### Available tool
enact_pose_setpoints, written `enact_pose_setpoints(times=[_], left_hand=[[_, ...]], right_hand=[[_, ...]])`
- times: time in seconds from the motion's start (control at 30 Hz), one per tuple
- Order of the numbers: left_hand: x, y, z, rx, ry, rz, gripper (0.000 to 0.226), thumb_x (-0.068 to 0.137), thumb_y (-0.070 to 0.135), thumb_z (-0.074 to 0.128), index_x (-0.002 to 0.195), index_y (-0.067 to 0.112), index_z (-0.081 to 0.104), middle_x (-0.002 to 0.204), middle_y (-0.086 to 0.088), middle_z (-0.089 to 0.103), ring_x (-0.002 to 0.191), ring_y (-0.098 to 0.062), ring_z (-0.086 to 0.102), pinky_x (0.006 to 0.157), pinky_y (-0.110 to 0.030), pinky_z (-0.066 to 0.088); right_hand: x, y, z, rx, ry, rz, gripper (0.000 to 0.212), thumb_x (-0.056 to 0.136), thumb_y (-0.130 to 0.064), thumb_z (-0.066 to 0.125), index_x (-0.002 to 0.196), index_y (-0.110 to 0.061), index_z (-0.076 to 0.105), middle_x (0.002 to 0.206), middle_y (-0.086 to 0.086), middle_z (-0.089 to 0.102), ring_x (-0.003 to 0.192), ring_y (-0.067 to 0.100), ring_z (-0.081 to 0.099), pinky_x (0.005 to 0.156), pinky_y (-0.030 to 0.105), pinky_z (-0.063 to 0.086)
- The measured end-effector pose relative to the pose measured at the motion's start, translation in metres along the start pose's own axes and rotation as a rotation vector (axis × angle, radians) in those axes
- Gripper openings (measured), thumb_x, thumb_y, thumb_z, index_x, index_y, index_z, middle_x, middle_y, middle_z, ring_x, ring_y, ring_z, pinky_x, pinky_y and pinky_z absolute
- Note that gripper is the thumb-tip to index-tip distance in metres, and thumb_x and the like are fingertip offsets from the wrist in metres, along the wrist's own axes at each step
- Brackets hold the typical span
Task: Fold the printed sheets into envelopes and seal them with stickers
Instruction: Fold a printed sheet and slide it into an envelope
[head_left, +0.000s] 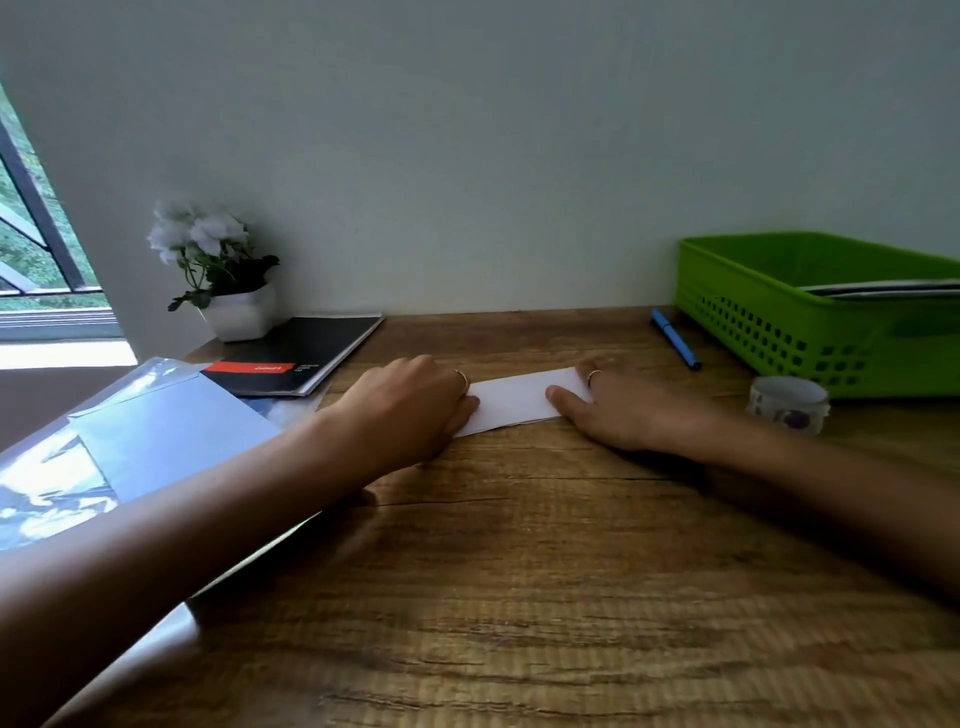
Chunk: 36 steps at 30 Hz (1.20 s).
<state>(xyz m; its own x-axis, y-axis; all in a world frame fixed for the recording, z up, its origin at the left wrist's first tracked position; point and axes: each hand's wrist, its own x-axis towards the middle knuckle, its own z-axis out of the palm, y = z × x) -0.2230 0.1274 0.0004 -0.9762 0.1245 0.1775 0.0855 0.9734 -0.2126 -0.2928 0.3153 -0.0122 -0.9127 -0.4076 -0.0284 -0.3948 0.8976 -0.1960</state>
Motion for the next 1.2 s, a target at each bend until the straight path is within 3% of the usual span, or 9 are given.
enact_pose_setpoints(times=[0.27,0.43,0.57,0.63,0.73,0.83,0.9,1.03,1.2], left_hand=[[-0.008,0.018,-0.008,0.199,-0.087,-0.169,0.049,0.099,0.047,0.027,0.105,0.014,0.063,0.107,-0.007,0.061,0.099,-0.026,0.058,0.065,-0.031,0.039],[-0.008,0.022,-0.011,0.363,-0.114,-0.164,0.037,0.101,0.041,0.03,0.128,0.026,0.051,0.115,-0.006,0.058,0.104,-0.025,0.058,0.066,-0.03,0.041],[-0.005,0.024,-0.01,0.409,-0.181,-0.15,0.04,0.101,0.035,0.029,0.139,0.028,0.041,0.118,-0.006,0.057,0.105,-0.025,0.058,0.062,-0.031,0.04],[-0.005,0.025,-0.009,0.426,-0.197,-0.157,0.041,0.1,0.034,0.028,0.138,0.027,0.042,0.116,-0.006,0.058,0.102,-0.024,0.058,0.059,-0.031,0.036],[-0.004,0.025,-0.007,0.398,-0.167,-0.198,0.046,0.1,0.041,0.023,0.129,0.021,0.053,0.113,-0.006,0.06,0.101,-0.023,0.059,0.06,-0.031,0.036],[-0.007,0.023,-0.005,0.378,-0.132,-0.178,0.043,0.1,0.039,0.025,0.129,0.022,0.052,0.111,-0.006,0.061,0.099,-0.024,0.06,0.06,-0.031,0.036],[-0.01,0.021,-0.004,0.347,-0.111,-0.171,0.042,0.1,0.037,0.027,0.128,0.022,0.053,0.11,-0.006,0.061,0.098,-0.023,0.06,0.058,-0.03,0.035],[-0.024,0.015,-0.009,0.174,-0.027,-0.246,0.048,0.098,0.048,0.03,0.106,0.015,0.064,0.11,-0.007,0.062,0.102,-0.025,0.058,0.067,-0.031,0.038],[-0.039,-0.012,-0.011,-0.107,-0.054,-0.332,0.046,0.091,0.058,0.038,0.104,0.023,0.065,0.115,-0.004,0.062,0.109,-0.028,0.055,0.077,-0.034,0.042]], right_hand=[[0.004,0.004,0.003,-0.073,-0.024,0.054,0.076,0.092,-0.064,0.017,0.15,-0.015,0.01,0.159,0.004,0.009,0.144,0.026,0.018,0.115,0.044,0.021],[0.004,-0.002,0.002,-0.087,-0.03,0.095,0.076,0.092,-0.063,0.017,0.15,-0.013,0.014,0.158,0.007,0.015,0.142,0.028,0.024,0.114,0.043,0.025],[-0.012,-0.006,0.004,-0.099,0.187,0.049,0.054,0.098,-0.042,0.026,0.139,-0.01,0.04,0.145,0.012,0.04,0.127,0.028,0.043,0.1,0.041,0.039],[-0.02,-0.007,0.003,-0.115,0.325,-0.104,0.042,0.098,-0.023,0.033,0.136,-0.008,0.043,0.152,0.011,0.03,0.132,0.029,0.039,0.102,0.04,0.037],[-0.027,-0.009,0.001,-0.103,0.363,-0.292,0.047,0.092,-0.003,0.038,0.139,-0.009,0.039,0.159,0.006,0.008,0.139,0.028,0.028,0.106,0.037,0.034],[-0.029,-0.009,0.001,-0.112,0.351,-0.368,0.059,0.09,0.007,0.036,0.145,-0.012,0.029,0.159,0.005,0.0,0.145,0.023,0.012,0.112,0.033,0.025],[-0.029,-0.007,0.001,-0.104,0.351,-0.383,0.063,0.089,0.01,0.035,0.146,-0.013,0.027,0.159,0.006,-0.001,0.146,0.022,0.005,0.114,0.033,0.02],[-0.027,-0.006,0.001,-0.108,0.349,-0.403,0.063,0.089,0.01,0.035,0.147,-0.012,0.025,0.159,0.007,0.0,0.147,0.019,0.0,0.115,0.031,0.013],[-0.023,-0.007,0.001,-0.137,0.336,-0.427,0.061,0.087,0.008,0.036,0.146,-0.008,0.028,0.158,0.007,0.009,0.146,0.017,-0.003,0.115,0.028,-0.006]])
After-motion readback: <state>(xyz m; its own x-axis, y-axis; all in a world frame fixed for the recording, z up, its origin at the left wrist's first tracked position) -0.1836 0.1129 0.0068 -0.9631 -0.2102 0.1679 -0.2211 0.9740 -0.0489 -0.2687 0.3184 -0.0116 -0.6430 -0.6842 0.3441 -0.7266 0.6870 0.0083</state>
